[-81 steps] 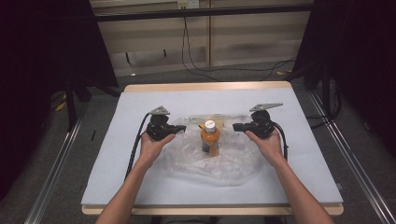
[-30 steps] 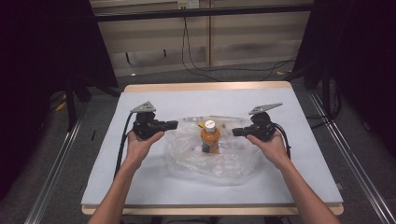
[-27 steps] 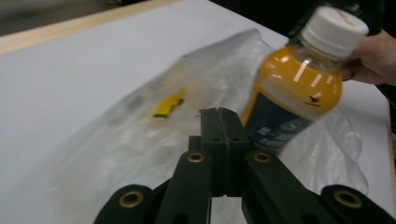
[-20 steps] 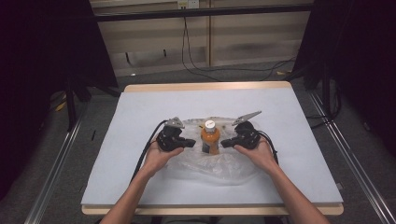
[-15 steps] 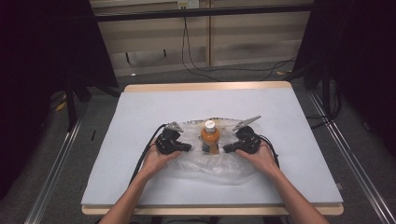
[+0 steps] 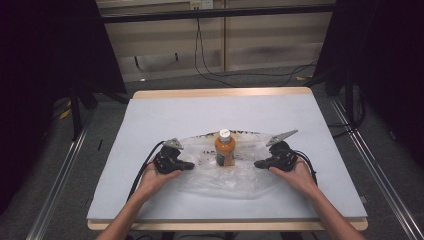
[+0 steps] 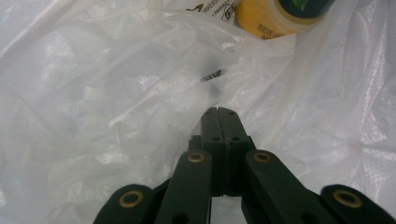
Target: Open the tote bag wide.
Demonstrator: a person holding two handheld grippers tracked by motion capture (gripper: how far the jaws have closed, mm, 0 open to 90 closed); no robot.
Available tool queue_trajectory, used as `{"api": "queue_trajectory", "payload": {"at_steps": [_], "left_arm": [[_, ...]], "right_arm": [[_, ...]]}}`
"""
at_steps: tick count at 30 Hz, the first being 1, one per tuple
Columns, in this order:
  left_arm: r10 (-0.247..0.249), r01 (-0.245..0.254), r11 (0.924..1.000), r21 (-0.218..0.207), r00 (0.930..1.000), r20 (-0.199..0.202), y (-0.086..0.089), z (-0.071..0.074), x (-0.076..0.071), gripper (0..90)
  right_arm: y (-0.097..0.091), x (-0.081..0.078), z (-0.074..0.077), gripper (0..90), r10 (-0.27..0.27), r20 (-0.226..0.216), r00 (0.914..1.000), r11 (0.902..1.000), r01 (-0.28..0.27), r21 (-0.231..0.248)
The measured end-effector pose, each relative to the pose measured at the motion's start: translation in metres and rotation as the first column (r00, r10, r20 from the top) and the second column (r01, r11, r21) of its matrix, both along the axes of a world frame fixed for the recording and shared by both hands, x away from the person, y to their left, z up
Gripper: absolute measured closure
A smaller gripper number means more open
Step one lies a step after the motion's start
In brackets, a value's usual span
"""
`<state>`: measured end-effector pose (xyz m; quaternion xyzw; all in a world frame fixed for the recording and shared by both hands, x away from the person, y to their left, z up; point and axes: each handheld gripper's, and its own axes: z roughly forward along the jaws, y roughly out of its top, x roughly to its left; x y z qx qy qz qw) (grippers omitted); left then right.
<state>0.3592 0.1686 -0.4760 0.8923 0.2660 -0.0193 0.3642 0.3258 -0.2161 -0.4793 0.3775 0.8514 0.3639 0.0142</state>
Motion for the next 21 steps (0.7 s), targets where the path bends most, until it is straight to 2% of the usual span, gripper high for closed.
{"api": "queue_trajectory", "payload": {"at_steps": [2,5,6,7,9,10,11,12,14,15,17,19,21], "left_arm": [[-0.007,0.007,1.0,-0.001,0.9999,0.009,0.001,0.0,-0.005,90.0],[-0.005,0.005,0.9989,-0.046,1.0,0.005,0.005,0.0,-0.009,90.0],[0.003,-0.003,0.9972,-0.074,1.0,0.005,0.006,0.0,-0.009,90.0],[0.012,-0.011,0.9937,-0.111,0.9999,0.006,0.007,0.002,-0.01,90.0],[0.03,-0.024,0.9888,-0.147,0.9988,0.039,0.01,0.009,-0.013,90.0],[0.042,-0.032,0.9832,-0.18,0.9979,0.05,0.012,0.014,-0.015,90.0],[0.069,-0.052,0.9729,-0.225,0.9954,0.066,0.016,0.019,-0.017,90.0],[0.083,-0.061,0.9695,-0.238,0.9928,0.086,0.019,0.022,-0.019,90.0],[0.103,-0.067,0.958,-0.279,0.9877,0.117,0.027,0.03,-0.025,90.0],[0.114,-0.072,0.9561,-0.284,0.9844,0.134,0.032,0.032,-0.029,90.0],[0.128,-0.077,0.9454,-0.317,0.9814,0.144,0.039,0.035,-0.036,90.0],[0.13,-0.073,0.9476,-0.311,0.9775,0.166,0.043,0.037,-0.045,90.0],[0.14,-0.078,0.9464,-0.313,0.9741,0.178,0.046,0.035,-0.053,90.0]], "right_arm": [[-0.003,-0.005,0.001,90.0,-0.005,0.003,1.0,0.9999,0.005,-0.014],[-0.002,-0.008,0.002,90.0,-0.015,0.02,0.9997,0.9997,0.015,-0.018],[-0.002,-0.01,0.002,90.0,-0.026,0.039,0.9989,0.9995,0.025,0.018],[-0.002,-0.01,0.002,90.0,-0.026,0.039,0.9989,0.9995,0.025,0.018],[-0.004,-0.012,0.008,90.0,-0.048,0.067,0.9966,0.9961,0.043,0.077],[-0.005,-0.014,0.012,90.0,-0.063,0.085,0.9944,0.9934,0.054,0.101],[-0.008,-0.016,0.017,90.0,-0.078,0.111,0.9907,0.9898,0.064,0.127],[-0.012,-0.019,0.022,90.0,-0.104,0.129,0.9861,0.9838,0.083,0.159],[-0.018,-0.026,0.027,90.0,-0.138,0.168,0.9761,0.9785,0.108,0.176],[-0.022,-0.031,0.029,90.0,-0.148,0.176,0.9732,0.9738,0.113,0.198],[-0.029,-0.042,0.032,90.0,-0.167,0.203,0.9648,0.9716,0.126,0.2],[-0.037,-0.055,0.034,90.0,-0.196,0.223,0.9549,0.9631,0.145,0.227],[-0.045,-0.065,0.036,90.0,-0.217,0.238,0.9466,0.9562,0.157,0.247]]}}
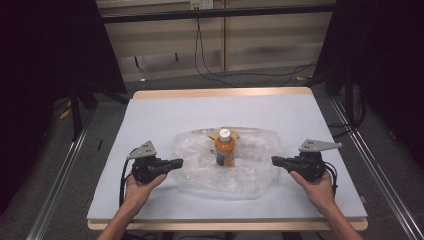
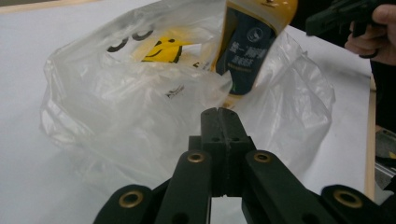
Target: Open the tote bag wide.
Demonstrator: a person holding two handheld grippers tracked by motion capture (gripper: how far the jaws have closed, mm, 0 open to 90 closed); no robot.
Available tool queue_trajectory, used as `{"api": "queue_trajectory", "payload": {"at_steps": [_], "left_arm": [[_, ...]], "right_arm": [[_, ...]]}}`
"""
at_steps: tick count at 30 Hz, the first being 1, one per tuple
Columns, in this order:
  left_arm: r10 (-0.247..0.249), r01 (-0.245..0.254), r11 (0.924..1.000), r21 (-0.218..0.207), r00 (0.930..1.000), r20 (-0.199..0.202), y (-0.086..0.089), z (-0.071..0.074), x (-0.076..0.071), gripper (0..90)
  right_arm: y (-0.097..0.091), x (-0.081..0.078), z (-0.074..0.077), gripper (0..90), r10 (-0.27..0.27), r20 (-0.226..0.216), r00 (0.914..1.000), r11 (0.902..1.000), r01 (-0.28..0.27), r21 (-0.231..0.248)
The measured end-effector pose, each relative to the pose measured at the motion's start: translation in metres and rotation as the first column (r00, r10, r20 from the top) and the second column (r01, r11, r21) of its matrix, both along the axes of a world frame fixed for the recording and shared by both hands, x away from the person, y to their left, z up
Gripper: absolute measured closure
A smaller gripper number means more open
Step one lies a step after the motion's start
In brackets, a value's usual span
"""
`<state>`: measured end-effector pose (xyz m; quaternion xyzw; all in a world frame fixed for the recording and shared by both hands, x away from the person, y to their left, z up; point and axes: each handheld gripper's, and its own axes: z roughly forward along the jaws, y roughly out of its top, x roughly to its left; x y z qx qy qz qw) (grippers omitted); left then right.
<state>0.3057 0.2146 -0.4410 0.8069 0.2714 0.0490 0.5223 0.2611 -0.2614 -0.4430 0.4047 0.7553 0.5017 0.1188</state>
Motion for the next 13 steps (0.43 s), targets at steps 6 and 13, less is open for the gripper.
{"api": "queue_trajectory", "payload": {"at_steps": [6,13], "left_arm": [[0.042,-0.042,0.9991,0.003,0.9974,0.059,0.01,-0.002,-0.026,60.2],[0.074,-0.073,0.9973,-0.012,0.9902,0.118,0.022,-0.001,-0.043,13.8]], "right_arm": [[-0.016,-0.027,0.004,74.8,-0.042,0.039,0.9984,0.998,0.04,0.05],[-0.015,-0.039,0.006,19.0,-0.077,0.088,0.9932,0.9957,0.072,0.058]]}}
